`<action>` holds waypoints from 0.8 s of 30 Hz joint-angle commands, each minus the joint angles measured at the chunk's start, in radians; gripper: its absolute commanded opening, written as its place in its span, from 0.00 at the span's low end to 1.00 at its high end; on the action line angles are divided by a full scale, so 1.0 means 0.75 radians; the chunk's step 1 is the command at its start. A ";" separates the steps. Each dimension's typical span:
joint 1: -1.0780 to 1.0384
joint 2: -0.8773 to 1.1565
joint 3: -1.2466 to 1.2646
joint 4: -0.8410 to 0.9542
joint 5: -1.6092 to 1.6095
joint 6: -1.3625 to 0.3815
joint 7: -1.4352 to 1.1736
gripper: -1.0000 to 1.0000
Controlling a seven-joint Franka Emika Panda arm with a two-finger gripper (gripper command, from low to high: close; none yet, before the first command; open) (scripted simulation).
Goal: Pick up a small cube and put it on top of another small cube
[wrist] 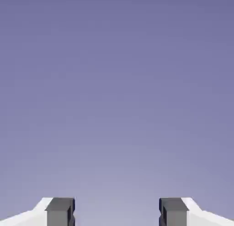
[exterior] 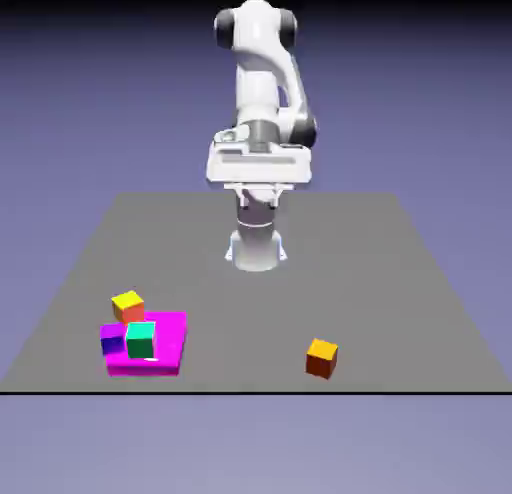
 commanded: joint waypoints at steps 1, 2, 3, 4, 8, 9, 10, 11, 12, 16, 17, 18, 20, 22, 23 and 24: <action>0.009 0.048 0.010 0.036 -0.022 -0.045 -0.015 0.50; 0.018 0.097 0.021 0.071 -0.044 -0.089 -0.031 0.50; 0.027 0.145 0.031 0.107 -0.067 -0.134 -0.046 0.50; 0.036 0.193 0.041 0.142 -0.089 -0.179 -0.062 0.50; 0.071 0.387 0.083 0.285 -0.177 -0.357 -0.123 0.50; 0.080 0.435 0.093 0.320 -0.199 -0.402 -0.139 0.50; 0.089 0.483 0.104 0.356 -0.222 -0.446 -0.154 0.50; 0.098 0.532 0.114 0.391 -0.244 -0.491 -0.170 0.50; 0.107 0.580 0.124 0.427 -0.266 -0.536 -0.185 0.50; 0.142 0.773 0.166 0.569 -0.355 -0.714 -0.247 0.50; 0.151 0.822 0.176 0.605 -0.377 -0.759 -0.262 0.50; 0.160 0.870 0.187 0.640 -0.399 -0.804 -0.278 0.50; 0.178 0.966 0.207 0.711 -0.443 -0.893 -0.309 0.50; 0.195 1.063 0.228 0.782 -0.488 -0.982 -0.340 0.50; 0.204 1.111 0.238 0.818 -0.510 -1.027 -0.355 0.50; 0.213 1.160 0.249 0.853 -0.532 -1.071 -0.370 0.50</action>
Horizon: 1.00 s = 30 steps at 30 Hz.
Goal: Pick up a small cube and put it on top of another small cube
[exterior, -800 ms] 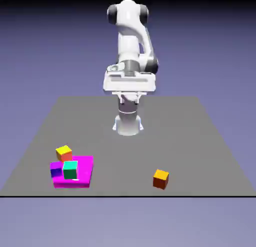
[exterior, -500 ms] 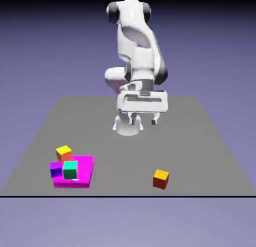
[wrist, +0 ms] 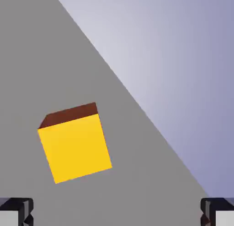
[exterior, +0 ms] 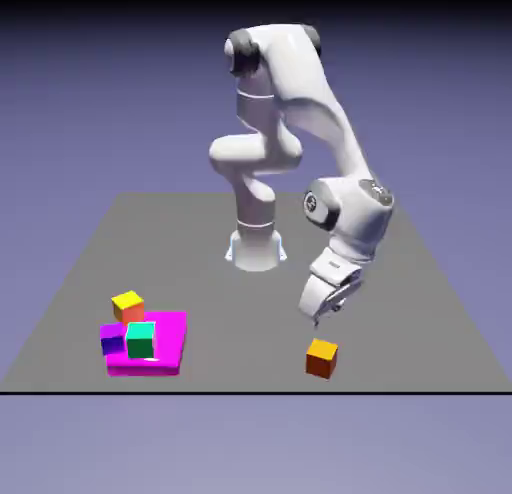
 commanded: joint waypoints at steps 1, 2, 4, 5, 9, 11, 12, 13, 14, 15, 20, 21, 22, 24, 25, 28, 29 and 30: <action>0.009 0.048 0.010 0.036 -0.022 -0.045 -0.015 0.50; 0.018 0.097 0.021 0.071 -0.044 -0.089 -0.031 0.50; 0.035 0.193 0.041 0.142 -0.089 -0.178 -0.062 0.50; 0.037 0.201 0.043 0.148 -0.092 -0.185 -0.064 0.50; 0.031 0.333 -0.013 0.099 -0.179 -0.011 -0.002 0.50; 0.031 0.337 -0.015 0.098 -0.182 -0.006 0.000 0.00; 0.031 0.337 -0.015 0.098 -0.182 -0.006 0.000 0.00; 0.033 0.293 0.004 0.114 -0.153 -0.064 -0.021 0.00; 0.035 0.249 0.022 0.130 -0.124 -0.122 -0.041 0.00; 0.037 0.205 0.041 0.146 -0.095 -0.180 -0.062 0.00; -0.057 0.203 -0.188 0.232 0.192 -0.297 0.132 0.00; -0.076 0.204 -0.236 0.250 0.250 -0.320 0.172 0.00; -0.095 0.204 -0.283 0.267 0.308 -0.343 0.212 0.00; -0.133 0.205 -0.377 0.301 0.424 -0.388 0.292 0.00; -0.152 0.206 -0.425 0.319 0.482 -0.411 0.333 0.00; -0.209 0.208 -0.566 0.371 0.656 -0.480 0.453 0.00; -0.228 0.208 -0.613 0.388 0.714 -0.502 0.493 0.00; -0.247 0.209 -0.661 0.405 0.772 -0.525 0.533 0.00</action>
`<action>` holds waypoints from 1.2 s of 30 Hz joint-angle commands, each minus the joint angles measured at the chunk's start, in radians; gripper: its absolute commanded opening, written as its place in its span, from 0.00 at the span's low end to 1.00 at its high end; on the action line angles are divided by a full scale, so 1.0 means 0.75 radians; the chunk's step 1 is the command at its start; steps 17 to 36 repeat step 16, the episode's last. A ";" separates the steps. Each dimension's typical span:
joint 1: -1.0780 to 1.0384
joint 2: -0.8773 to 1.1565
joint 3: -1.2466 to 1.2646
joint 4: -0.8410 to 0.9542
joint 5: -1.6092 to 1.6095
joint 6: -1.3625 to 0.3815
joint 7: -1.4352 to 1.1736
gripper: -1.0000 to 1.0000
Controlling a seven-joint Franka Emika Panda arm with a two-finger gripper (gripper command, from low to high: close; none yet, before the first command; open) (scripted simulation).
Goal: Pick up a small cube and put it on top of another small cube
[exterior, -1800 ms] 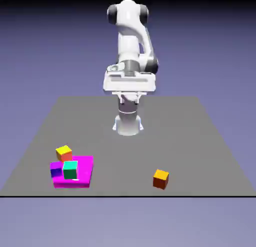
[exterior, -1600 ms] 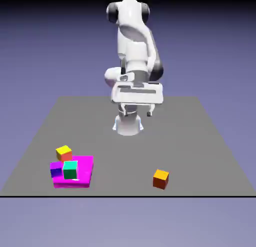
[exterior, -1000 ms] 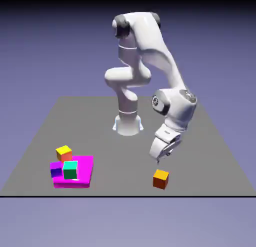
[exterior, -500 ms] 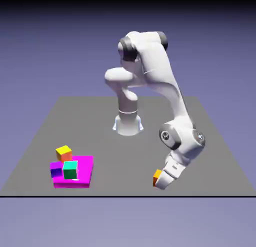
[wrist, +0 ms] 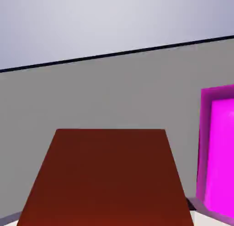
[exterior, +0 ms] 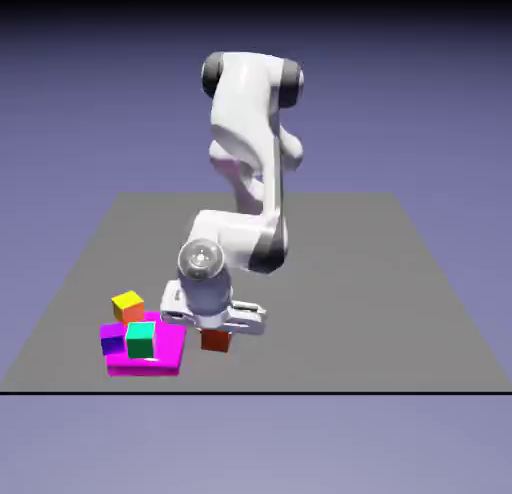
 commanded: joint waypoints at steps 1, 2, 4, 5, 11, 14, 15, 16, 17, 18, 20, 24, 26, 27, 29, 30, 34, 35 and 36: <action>-0.019 0.001 -0.047 0.017 0.054 -0.023 0.041 0.00; -0.038 0.001 -0.094 0.035 0.112 -0.046 0.081 0.00; -0.076 0.002 -0.189 0.069 0.228 -0.091 0.161 0.00; -0.095 0.003 -0.236 0.086 0.286 -0.114 0.201 0.00; -0.107 0.050 -0.296 -0.020 0.452 0.015 0.237 0.00; -0.103 0.056 -0.291 -0.039 0.460 0.040 0.231 1.00; -0.112 0.041 -0.302 0.007 0.442 -0.018 0.245 1.00; -0.120 0.026 -0.313 0.054 0.424 -0.076 0.259 1.00; -0.120 0.026 -0.313 0.054 0.424 -0.076 0.259 1.00; -0.120 0.026 -0.313 0.054 0.424 -0.076 0.259 1.00; -0.120 0.026 -0.313 0.054 0.424 -0.076 0.259 1.00; -0.120 0.026 -0.313 0.054 0.424 -0.076 0.259 1.00; -0.120 0.026 -0.313 0.054 0.424 -0.076 0.259 1.00; -0.120 0.026 -0.313 0.054 0.424 -0.076 0.259 1.00; -0.120 0.026 -0.313 0.054 0.424 -0.076 0.259 1.00; -0.120 0.026 -0.313 0.054 0.424 -0.076 0.259 1.00; -0.120 0.026 -0.313 0.054 0.424 -0.076 0.259 1.00; -0.120 0.026 -0.313 0.054 0.424 -0.076 0.259 1.00; -0.120 0.026 -0.313 0.054 0.424 -0.076 0.259 1.00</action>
